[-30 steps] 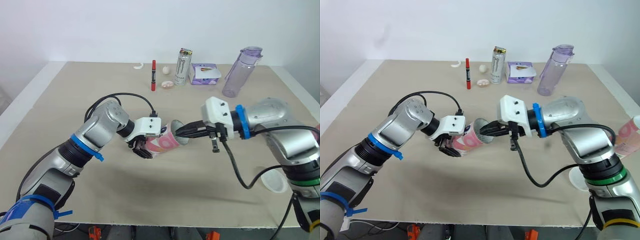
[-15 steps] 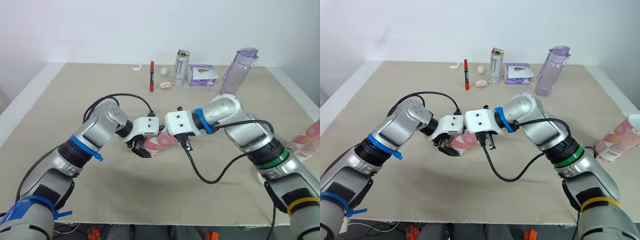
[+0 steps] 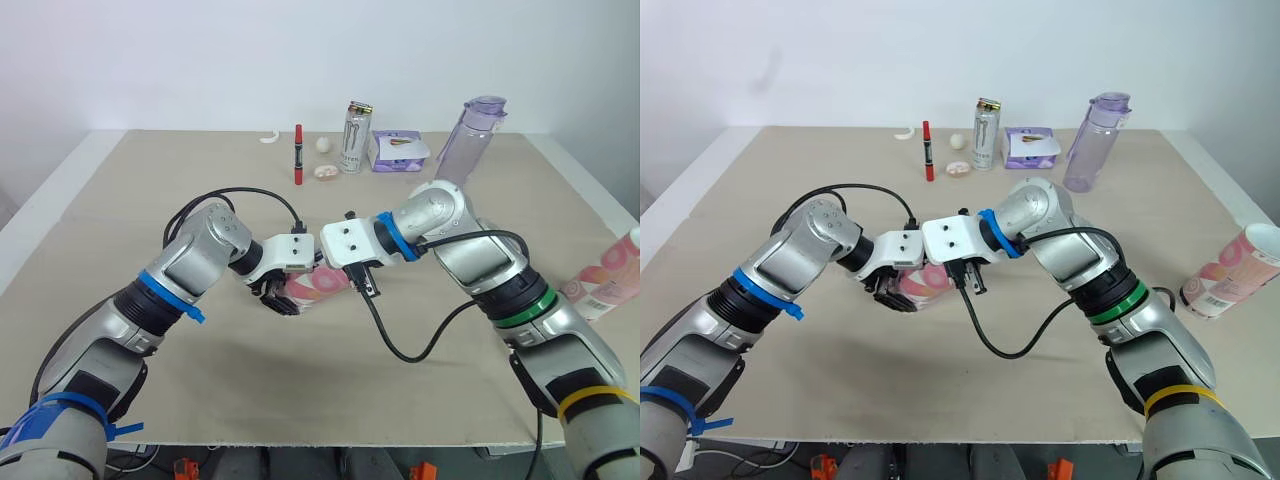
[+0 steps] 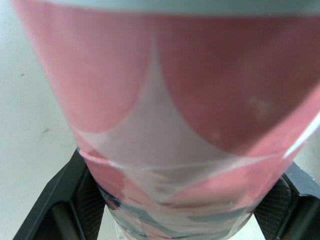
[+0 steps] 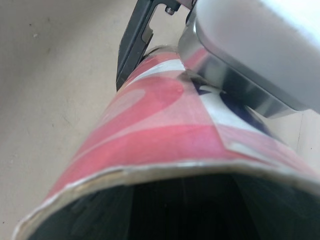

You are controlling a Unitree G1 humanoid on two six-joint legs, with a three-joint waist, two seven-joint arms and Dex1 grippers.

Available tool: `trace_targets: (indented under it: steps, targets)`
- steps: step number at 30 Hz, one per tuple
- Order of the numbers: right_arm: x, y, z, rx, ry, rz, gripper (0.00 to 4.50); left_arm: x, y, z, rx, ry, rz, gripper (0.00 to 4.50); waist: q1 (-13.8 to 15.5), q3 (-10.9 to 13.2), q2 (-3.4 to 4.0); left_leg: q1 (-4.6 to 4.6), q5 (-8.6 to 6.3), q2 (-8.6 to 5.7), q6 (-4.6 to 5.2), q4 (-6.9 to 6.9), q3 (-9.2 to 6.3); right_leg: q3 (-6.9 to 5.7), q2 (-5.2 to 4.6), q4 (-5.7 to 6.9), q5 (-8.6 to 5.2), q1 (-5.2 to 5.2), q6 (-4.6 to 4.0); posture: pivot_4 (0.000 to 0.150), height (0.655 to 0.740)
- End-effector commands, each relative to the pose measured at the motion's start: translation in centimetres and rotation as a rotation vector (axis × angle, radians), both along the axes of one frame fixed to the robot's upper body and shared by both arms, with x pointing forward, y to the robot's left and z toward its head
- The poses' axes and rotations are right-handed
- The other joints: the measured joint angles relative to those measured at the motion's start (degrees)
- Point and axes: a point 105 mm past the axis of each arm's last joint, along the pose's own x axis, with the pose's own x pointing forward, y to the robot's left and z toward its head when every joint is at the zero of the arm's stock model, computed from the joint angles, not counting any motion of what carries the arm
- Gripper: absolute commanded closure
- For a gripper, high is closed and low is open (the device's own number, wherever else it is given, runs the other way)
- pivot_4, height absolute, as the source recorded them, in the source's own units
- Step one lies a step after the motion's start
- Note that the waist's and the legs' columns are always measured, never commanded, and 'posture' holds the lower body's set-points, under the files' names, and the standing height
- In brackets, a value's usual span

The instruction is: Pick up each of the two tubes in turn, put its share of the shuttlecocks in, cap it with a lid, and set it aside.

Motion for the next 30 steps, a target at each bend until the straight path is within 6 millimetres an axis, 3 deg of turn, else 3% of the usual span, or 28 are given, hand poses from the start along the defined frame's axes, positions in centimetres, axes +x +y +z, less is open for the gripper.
trace_targets:
  steps: [1,8,11,16,19,26,30]
  targets:
    - [-0.1,-1.2,4.2,0.113,-0.068,-0.015,4.39,-0.1,0.1,-1.1,0.023,0.004,0.001,0.89,0.04,0.03,0.0,-0.04,0.0,0.0,0.0,0.0,0.01,0.0,-0.01,0.0,0.0,-0.04,0.0,0.15,0.74]
    - [-2.0,-4.1,8.4,0.324,0.009,-0.082,4.39,-0.4,0.5,-1.6,0.017,0.023,0.004,0.89,0.29,0.08,-0.05,-0.22,0.02,-0.03,-0.03,-0.02,0.01,-0.01,-0.07,0.0,-0.32,-0.07,0.11,0.15,0.74]
    - [-2.1,-5.8,9.3,0.395,0.043,-0.153,4.39,-0.6,0.5,-1.8,0.005,0.031,0.0,0.89,0.3,0.08,-0.06,-0.26,0.01,-0.04,-0.04,-0.05,-0.02,-0.01,-0.08,0.0,-0.38,-0.08,0.14,0.15,0.74]
    - [-2.2,-9.0,8.6,0.404,0.07,-0.274,4.39,-1.1,0.3,-2.0,-0.046,0.061,-0.006,0.89,0.3,0.09,-0.08,-0.27,0.0,-0.1,-0.06,-0.07,-0.03,-0.01,-0.13,-0.01,-0.47,-0.08,0.16,0.15,0.74]
    - [-2.6,-11.4,7.0,0.396,0.103,-0.376,4.39,-1.0,-0.5,-1.4,-0.208,0.033,-0.011,0.89,0.41,0.09,-0.06,-0.29,-0.01,-0.14,-0.07,-0.1,-0.02,0.0,-0.16,-0.01,-0.56,-0.09,0.2,0.15,0.74]
    - [-4.0,-13.4,5.0,0.367,0.142,-0.471,4.39,-2.5,-1.2,-1.1,-0.509,0.0,-0.032,0.89,1.14,0.14,-0.07,-0.61,-0.06,-0.28,-0.16,-0.03,-0.14,-0.02,-0.31,-0.08,-0.65,-0.16,0.44,0.15,0.74]
    - [-4.5,-14.1,4.3,0.349,0.156,-0.496,4.39,-3.1,-2.7,-1.5,-0.634,-0.035,-0.045,0.89,1.31,0.18,-0.11,-0.77,-0.08,-0.35,-0.19,-0.01,-0.18,-0.08,-0.4,-0.31,-0.59,-0.17,0.55,0.15,0.74]
